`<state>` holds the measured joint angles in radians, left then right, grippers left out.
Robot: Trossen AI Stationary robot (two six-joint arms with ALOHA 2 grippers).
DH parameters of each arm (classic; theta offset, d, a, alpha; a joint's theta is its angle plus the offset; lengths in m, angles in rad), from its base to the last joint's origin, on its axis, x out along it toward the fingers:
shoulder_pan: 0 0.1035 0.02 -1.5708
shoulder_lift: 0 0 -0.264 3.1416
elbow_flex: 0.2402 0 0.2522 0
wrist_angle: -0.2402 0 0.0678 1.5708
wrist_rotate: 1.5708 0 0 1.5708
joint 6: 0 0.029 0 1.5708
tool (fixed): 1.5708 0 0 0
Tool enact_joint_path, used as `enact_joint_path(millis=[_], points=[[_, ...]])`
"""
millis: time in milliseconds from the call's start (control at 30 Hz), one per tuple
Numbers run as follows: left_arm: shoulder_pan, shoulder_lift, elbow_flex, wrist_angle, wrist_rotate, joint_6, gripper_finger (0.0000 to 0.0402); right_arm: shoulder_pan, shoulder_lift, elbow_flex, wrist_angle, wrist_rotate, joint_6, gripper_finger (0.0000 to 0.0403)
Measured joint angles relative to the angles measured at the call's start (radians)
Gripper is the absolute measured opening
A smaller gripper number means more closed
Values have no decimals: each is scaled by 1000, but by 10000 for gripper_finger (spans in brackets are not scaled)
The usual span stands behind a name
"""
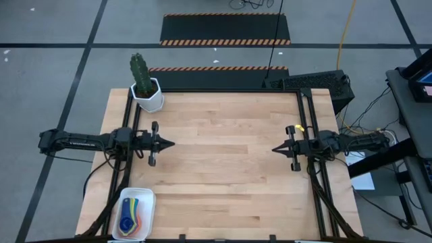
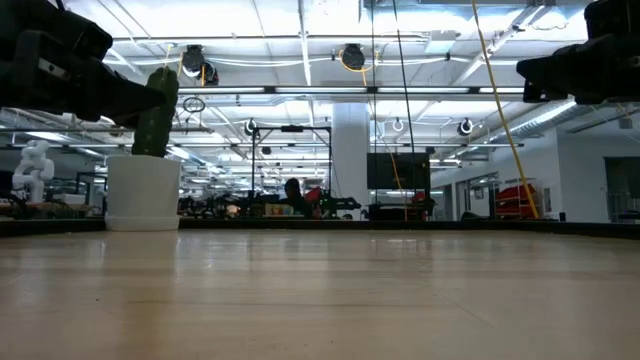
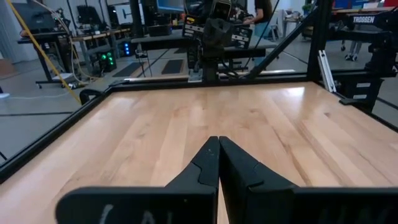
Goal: Nest measuring cups in basket
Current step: Return to Home Position
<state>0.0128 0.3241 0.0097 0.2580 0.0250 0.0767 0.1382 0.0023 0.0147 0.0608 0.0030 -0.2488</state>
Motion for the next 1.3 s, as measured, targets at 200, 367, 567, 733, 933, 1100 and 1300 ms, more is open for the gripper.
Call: enact_joint_path(millis=[200,367,567,733,933,1100,1300], points=[[0,0,0,7,0,-1,14,-76,0,0,2,-58,9,0],[0,0,0,8,0,0,4,-118,0,0,3,-61,23,0],[0,0,0,10,0,-1,14,-146,0,-1,-2,-59,36,0],[0,0,0,-30,1,-1,4,-146,1,-1,-7,-56,40,0],[0,0,0,-58,2,-2,6,-146,1,-1,-8,-56,53,0],[0,-7,1,-64,12,-3,7,-146,1,0,-8,-57,53,0],[2,-87,0,-65,13,31,4,-146,1,0,-8,-57,53,0]])
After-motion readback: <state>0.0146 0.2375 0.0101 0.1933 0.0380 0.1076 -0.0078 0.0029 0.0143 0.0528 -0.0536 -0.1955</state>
